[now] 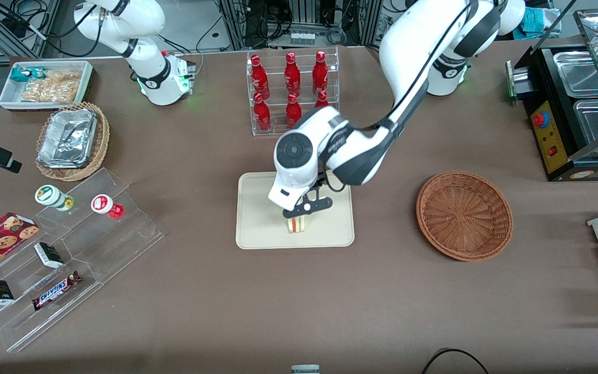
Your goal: Place sandwich from basket to tray
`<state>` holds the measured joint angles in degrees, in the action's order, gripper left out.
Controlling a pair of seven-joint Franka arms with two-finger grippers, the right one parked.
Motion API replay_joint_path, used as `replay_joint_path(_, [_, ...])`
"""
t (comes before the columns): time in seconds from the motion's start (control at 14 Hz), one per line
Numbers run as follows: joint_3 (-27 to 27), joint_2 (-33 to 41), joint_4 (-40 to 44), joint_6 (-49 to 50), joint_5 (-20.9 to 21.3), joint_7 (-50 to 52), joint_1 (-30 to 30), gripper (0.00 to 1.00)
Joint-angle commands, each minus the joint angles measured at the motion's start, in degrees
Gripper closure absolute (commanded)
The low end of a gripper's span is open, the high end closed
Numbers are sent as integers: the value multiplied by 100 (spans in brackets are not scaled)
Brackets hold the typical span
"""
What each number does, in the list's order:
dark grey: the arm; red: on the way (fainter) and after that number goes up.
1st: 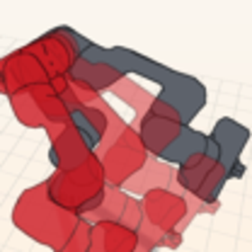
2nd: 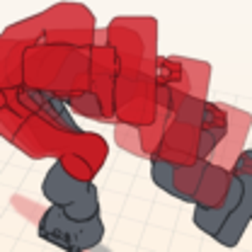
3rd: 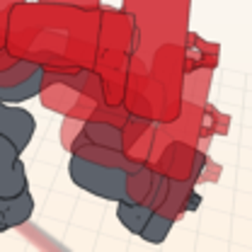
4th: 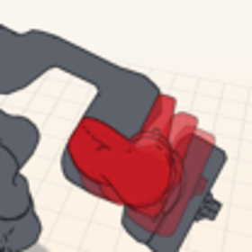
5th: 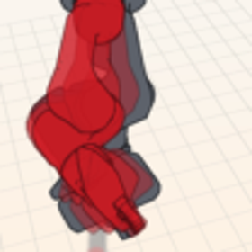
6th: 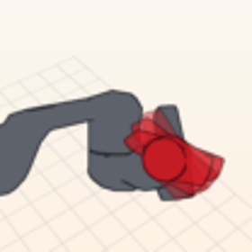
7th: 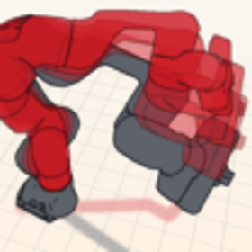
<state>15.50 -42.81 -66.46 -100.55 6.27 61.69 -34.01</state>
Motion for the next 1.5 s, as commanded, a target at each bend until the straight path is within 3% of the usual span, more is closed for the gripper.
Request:
replay_joint_path(0.0, [-65,457,-156,578,191,273,227,0])
replay_joint_path(0.14, [-38,764,-314,747,138,204,727,0])
replay_joint_path(0.43, [-12,1625,-1507,607,68,-410,1387,0])
replay_joint_path(0.93, [-29,3417,-3178,746,-468,-3219,2819,0])
replay_joint_path(1.29, [-64,4148,-3241,1467,-512,-4803,3409,0])
replay_joint_path(1.43, [-571,4447,-3233,1494,-539,-5453,3375,0])
